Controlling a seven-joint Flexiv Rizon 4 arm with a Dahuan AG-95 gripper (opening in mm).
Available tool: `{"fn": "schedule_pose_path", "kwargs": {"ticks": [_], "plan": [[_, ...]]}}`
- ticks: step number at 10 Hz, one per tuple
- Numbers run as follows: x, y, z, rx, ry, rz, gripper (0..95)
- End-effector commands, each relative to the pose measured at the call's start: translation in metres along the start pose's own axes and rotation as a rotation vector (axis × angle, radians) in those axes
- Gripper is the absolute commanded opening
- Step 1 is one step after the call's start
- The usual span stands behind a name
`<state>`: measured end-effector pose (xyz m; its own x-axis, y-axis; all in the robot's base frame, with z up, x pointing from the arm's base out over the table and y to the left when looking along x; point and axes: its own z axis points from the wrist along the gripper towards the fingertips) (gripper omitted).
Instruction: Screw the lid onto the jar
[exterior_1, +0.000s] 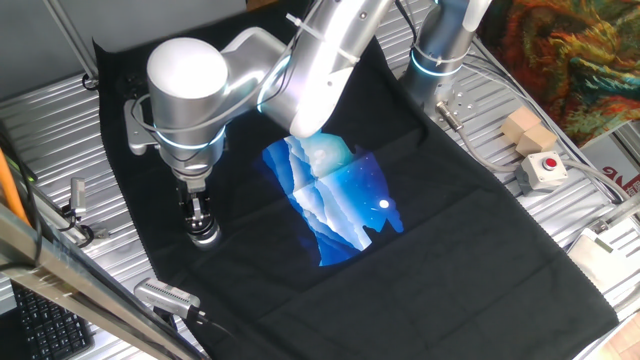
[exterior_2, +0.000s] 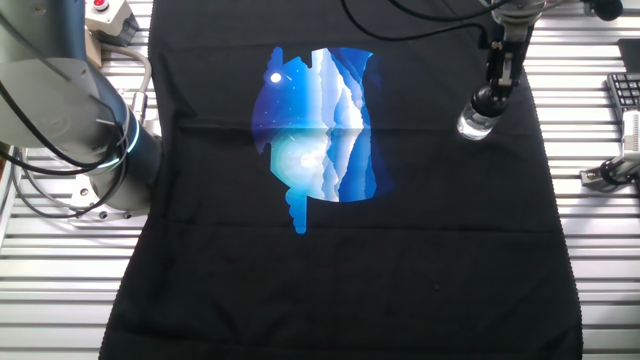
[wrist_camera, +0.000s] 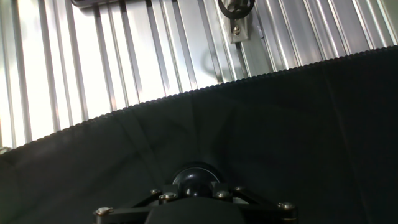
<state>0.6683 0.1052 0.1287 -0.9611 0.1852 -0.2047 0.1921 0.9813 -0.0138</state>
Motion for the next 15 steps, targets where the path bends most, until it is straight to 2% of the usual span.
{"fn": "schedule_pose_path", "kwargs": {"ticks": [1, 5, 8, 11, 13, 15], "plan": [[0.0002, -0.0003, 0.0001, 0.001, 0.0, -0.001, 0.0], [0.0004, 0.0001, 0.0001, 0.005, -0.001, -0.021, 0.0], [0.0004, 0.0, 0.0001, 0.006, -0.006, -0.054, 57.0], [0.0004, 0.0001, 0.0002, 0.01, 0.0, -0.091, 57.0], [-0.0004, 0.0008, -0.0016, -0.001, 0.011, -0.201, 57.0], [-0.0004, 0.0008, -0.0016, -0.001, 0.011, -0.201, 57.0]]}}
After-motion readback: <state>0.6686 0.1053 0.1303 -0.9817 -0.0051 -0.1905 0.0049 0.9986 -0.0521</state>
